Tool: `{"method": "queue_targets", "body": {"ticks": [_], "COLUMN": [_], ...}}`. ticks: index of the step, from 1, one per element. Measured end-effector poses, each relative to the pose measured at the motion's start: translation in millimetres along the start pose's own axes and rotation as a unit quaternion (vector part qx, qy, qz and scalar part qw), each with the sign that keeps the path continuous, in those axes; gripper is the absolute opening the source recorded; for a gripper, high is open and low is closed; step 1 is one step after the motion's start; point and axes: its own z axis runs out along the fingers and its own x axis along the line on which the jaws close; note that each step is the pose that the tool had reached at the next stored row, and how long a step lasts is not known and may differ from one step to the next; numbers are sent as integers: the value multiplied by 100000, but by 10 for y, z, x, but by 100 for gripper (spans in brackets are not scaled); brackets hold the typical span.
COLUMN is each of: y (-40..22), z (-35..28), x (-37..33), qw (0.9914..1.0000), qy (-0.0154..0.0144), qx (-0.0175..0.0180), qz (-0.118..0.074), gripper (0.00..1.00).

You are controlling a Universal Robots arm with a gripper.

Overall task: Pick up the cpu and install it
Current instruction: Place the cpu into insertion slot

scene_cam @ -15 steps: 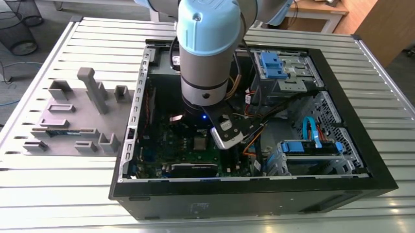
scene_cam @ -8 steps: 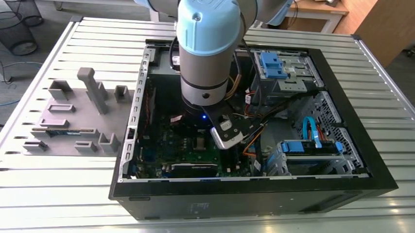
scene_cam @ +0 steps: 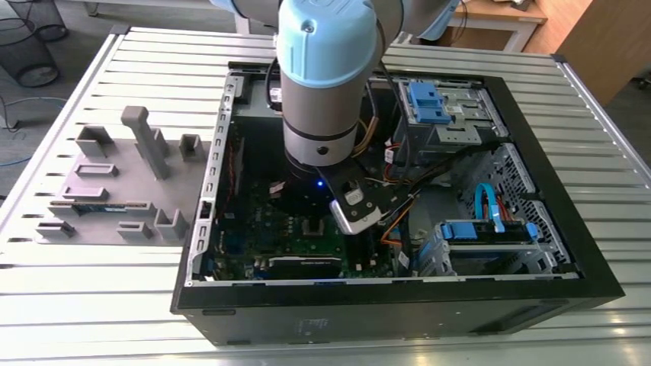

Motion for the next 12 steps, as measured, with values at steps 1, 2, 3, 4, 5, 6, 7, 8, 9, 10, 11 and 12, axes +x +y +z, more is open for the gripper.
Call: {"method": "queue_targets", "body": {"ticks": [1,2,3,4,5,6,7,8,9,10,11,12], "y": [0,0,0,0,0,0,0,0,0,0,0,0], "z": [0,0,0,0,0,0,0,0,0,0,0,0], "x": [0,1,1,2,2,3,3,4,4,5,5,5], "qw": [100000,100000,100000,100000,100000,100000,100000,100000,100000,100000,100000,100000], "qy": [-3,-5,-6,-8,-9,-11,-15,-16,-17,-20,-22,-24], "qx": [-6,-9,-9,-12,-12,-17,-20,-21,-24,-25,-30,-32], "qz": [0,1,-2,-2,2,1,0,1,-2,1,2,0], "gripper": [11,11,11,13,13,18,24,24,30,36,36,42]}}
